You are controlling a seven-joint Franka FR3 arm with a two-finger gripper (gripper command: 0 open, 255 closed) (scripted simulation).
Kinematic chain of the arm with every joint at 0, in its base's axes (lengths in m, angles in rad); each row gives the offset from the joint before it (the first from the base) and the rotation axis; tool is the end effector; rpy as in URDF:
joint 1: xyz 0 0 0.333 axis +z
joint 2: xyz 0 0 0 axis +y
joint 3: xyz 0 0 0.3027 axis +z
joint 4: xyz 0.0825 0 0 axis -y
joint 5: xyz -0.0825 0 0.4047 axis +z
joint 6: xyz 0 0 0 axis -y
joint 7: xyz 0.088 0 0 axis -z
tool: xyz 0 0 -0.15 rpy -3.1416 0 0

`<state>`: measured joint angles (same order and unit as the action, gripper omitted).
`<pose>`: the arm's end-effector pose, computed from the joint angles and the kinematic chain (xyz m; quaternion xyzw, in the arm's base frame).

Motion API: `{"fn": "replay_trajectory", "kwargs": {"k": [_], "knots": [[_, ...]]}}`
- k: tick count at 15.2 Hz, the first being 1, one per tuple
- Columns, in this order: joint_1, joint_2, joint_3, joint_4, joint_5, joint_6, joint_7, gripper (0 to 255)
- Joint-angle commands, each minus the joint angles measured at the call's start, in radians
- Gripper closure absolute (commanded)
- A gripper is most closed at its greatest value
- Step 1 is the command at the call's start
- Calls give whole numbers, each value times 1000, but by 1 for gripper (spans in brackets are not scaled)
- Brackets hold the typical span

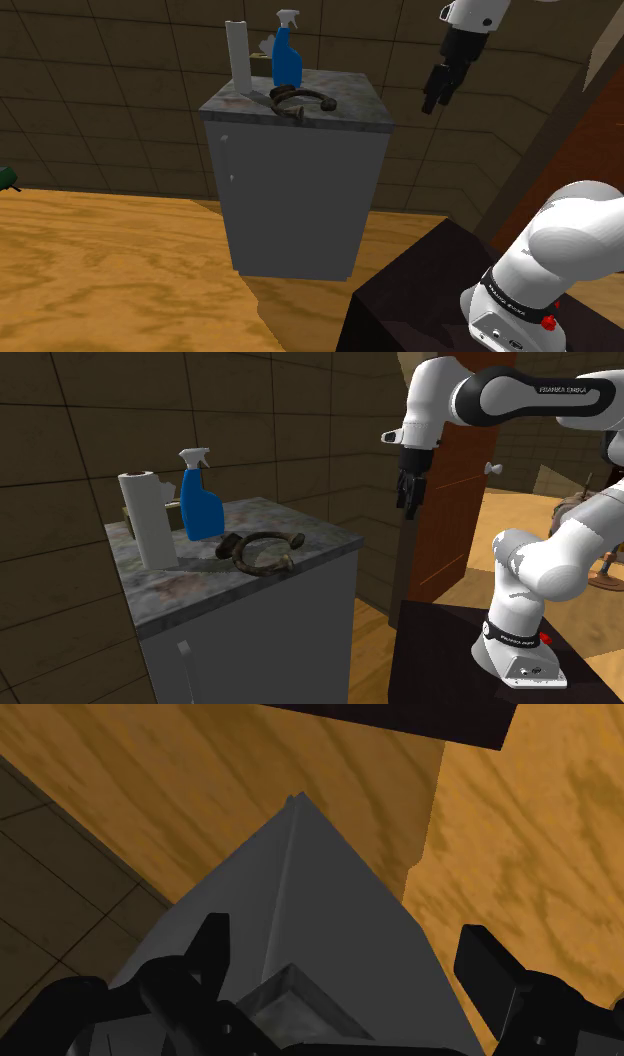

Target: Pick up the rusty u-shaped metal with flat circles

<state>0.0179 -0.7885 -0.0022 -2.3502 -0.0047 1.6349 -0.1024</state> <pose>0.3461 0.0046 0.5479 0.9976 0.0593 0.0365 0.0031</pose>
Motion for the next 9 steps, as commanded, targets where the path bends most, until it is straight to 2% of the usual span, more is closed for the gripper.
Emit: {"fn": "replay_trajectory", "kwargs": {"k": [1,9], "knots": [[0,0,0,0,0,0,0,0],[12,338,22,235,16,83,19,0]]}}
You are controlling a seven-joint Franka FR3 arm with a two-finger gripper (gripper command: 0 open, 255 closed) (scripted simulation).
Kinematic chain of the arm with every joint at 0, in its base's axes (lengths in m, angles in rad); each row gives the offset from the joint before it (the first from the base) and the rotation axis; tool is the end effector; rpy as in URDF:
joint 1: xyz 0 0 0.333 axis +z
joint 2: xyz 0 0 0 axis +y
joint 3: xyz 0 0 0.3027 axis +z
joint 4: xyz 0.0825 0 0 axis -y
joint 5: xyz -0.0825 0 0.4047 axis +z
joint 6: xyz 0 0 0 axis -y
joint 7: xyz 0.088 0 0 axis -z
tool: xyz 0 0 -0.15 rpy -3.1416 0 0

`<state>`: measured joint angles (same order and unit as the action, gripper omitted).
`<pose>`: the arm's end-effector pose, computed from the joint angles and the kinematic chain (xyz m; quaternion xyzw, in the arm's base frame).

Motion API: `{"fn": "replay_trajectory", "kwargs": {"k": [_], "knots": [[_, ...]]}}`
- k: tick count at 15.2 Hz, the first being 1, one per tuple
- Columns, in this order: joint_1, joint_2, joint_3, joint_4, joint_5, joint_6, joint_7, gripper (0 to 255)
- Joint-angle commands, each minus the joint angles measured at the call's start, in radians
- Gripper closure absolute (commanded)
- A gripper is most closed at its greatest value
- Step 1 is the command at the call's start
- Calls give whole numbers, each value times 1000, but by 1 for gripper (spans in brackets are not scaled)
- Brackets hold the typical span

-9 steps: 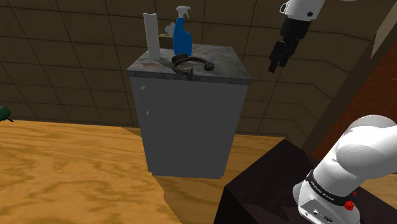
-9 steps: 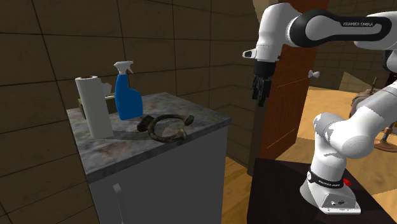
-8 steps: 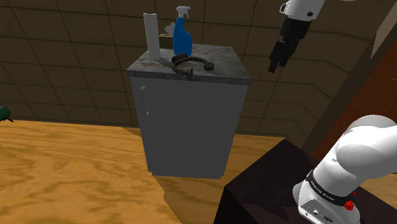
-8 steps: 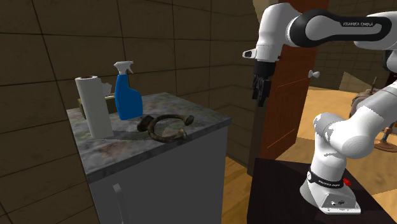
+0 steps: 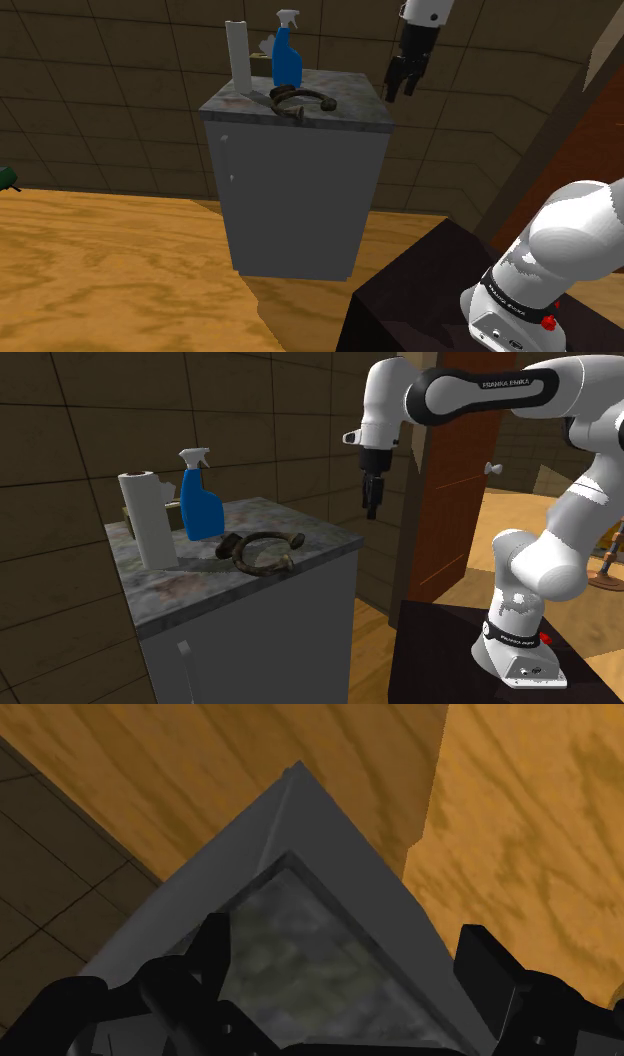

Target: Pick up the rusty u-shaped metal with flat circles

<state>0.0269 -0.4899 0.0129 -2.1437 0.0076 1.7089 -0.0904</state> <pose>0.4362 0.0190 0.5426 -0.9976 -0.0639 -0.0275 0.0000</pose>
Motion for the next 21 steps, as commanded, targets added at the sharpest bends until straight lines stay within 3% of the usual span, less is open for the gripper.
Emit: {"fn": "replay_trajectory", "kwargs": {"k": [1,11,18,21], "knots": [[5,81,9,63,4,13,10,0],[18,507,31,498,3,-22,34,0],[37,864,41,971,-8,-156,51,0],[37,854,40,929,-8,-124,50,0]]}}
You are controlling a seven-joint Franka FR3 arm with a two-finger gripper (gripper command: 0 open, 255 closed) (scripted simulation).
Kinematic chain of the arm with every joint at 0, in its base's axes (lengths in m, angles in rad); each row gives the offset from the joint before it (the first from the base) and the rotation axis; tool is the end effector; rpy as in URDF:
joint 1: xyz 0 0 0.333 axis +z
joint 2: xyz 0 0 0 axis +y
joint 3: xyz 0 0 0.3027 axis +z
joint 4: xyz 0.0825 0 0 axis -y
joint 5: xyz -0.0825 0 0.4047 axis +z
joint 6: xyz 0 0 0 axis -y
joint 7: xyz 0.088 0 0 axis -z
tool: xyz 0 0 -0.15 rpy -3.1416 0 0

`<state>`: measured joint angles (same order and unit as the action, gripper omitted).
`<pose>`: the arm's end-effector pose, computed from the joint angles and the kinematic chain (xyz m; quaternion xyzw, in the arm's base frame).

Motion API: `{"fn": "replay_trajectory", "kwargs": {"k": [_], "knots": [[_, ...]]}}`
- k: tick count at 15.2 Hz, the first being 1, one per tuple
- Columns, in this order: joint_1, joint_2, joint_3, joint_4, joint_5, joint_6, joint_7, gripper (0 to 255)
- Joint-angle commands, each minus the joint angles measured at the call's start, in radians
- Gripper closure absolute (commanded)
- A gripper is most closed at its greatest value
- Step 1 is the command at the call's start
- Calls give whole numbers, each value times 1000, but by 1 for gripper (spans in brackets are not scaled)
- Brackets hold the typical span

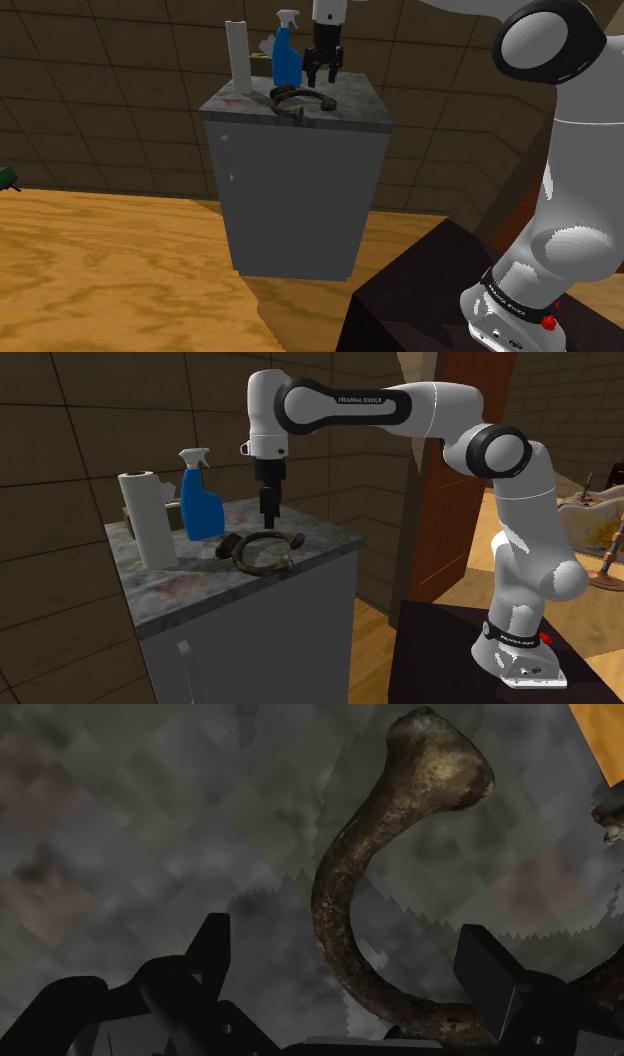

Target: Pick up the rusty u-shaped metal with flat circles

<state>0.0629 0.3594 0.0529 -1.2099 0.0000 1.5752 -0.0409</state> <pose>0.6732 0.0725 0.5213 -0.9970 -0.0766 -0.0028 0.0094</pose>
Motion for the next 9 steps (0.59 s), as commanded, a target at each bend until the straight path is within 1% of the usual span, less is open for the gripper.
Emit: {"fn": "replay_trajectory", "kwargs": {"k": [1,5,7,8,9], "knots": [[0,0,0,-25,0,26,0,0],[-1,-15,0,-110,1,96,-1,0],[-1,-15,0,-111,1,96,-1,0],[-1,-14,0,-107,1,94,-1,255],[-1,-14,0,-107,1,94,-1,255]]}}
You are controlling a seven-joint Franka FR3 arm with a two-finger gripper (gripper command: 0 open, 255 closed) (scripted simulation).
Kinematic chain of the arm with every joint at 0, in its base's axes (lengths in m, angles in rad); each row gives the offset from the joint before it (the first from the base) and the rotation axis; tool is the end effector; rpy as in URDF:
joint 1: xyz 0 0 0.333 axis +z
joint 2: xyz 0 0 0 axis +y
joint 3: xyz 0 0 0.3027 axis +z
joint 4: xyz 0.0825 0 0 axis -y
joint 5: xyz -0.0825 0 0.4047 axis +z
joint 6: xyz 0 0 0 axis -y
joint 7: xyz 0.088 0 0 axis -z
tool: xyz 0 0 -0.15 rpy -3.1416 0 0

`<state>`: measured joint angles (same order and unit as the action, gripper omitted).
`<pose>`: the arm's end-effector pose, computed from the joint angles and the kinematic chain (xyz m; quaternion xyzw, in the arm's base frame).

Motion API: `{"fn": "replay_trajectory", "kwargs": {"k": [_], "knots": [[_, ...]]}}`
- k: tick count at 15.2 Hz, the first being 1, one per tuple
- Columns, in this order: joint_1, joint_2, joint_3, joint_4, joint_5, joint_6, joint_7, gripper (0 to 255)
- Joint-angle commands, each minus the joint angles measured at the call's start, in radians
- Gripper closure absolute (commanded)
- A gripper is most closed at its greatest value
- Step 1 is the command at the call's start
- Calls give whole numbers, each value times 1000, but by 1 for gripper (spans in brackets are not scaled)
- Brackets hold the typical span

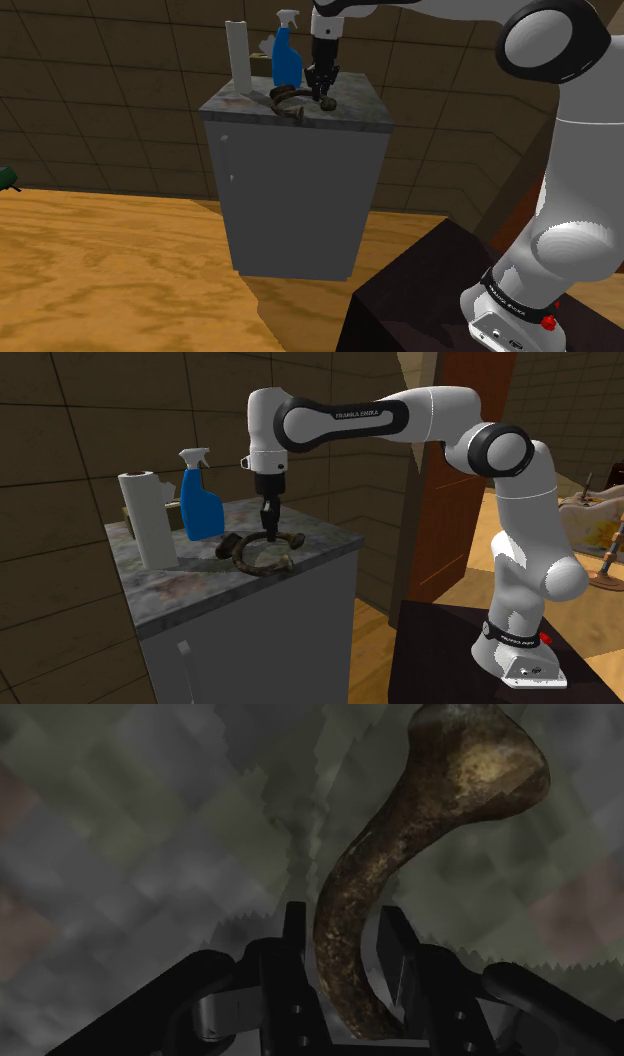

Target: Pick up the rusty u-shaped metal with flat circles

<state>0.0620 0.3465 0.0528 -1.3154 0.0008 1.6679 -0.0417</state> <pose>0.6758 0.0731 0.4858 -0.9970 -0.0765 -0.0029 0.0095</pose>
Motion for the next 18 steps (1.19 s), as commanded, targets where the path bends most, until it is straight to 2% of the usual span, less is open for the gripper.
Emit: {"fn": "replay_trajectory", "kwargs": {"k": [1,8,18], "knots": [[0,-1,0,-2,0,1,0,255],[0,-2,0,-5,0,3,0,255],[3,45,0,202,-2,-158,3,255]]}}
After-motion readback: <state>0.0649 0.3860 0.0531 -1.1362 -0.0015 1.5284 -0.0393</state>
